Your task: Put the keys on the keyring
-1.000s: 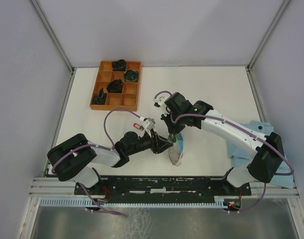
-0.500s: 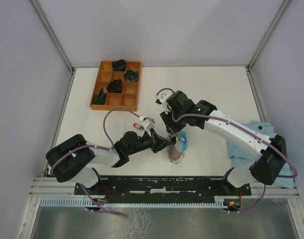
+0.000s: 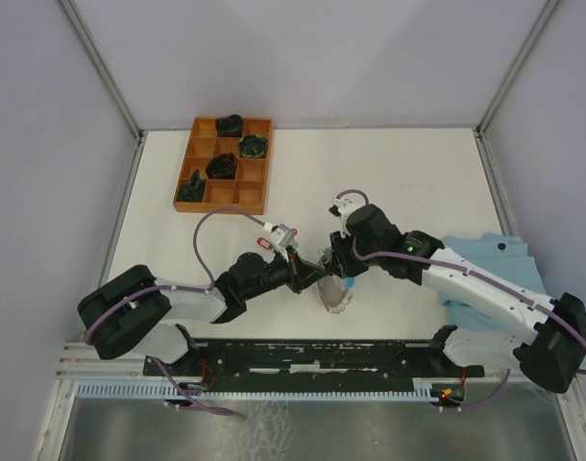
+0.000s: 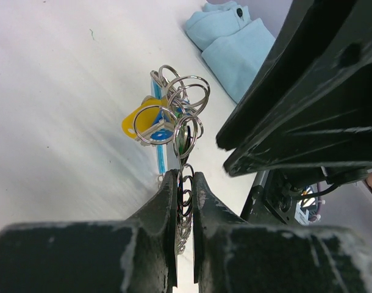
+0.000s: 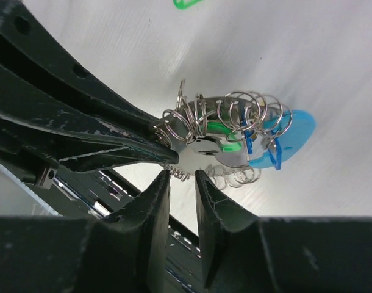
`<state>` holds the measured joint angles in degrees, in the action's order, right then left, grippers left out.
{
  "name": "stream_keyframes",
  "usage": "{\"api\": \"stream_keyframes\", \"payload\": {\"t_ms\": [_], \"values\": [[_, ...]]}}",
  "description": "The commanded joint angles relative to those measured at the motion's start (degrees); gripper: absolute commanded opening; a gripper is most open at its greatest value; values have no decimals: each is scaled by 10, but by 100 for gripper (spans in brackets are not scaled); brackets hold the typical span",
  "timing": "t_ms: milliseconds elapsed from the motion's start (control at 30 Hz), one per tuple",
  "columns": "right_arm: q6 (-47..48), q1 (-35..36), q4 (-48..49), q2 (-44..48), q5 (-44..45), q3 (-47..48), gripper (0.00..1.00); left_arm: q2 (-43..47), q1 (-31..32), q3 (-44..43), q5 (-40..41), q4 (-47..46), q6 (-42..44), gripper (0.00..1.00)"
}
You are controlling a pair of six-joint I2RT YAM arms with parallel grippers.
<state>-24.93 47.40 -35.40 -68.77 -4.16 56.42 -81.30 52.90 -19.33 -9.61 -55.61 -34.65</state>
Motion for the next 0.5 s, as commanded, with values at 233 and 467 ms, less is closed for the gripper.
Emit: {"api": "stream_keyframes", "payload": {"t_ms": [233, 467], "values": [[-112, -1, 246, 25, -29, -116, 29, 26, 2, 1, -3, -29, -5, 5], [-127, -19, 297, 27, -63, -146, 31, 35, 1, 26, -10, -52, 14, 22]]}}
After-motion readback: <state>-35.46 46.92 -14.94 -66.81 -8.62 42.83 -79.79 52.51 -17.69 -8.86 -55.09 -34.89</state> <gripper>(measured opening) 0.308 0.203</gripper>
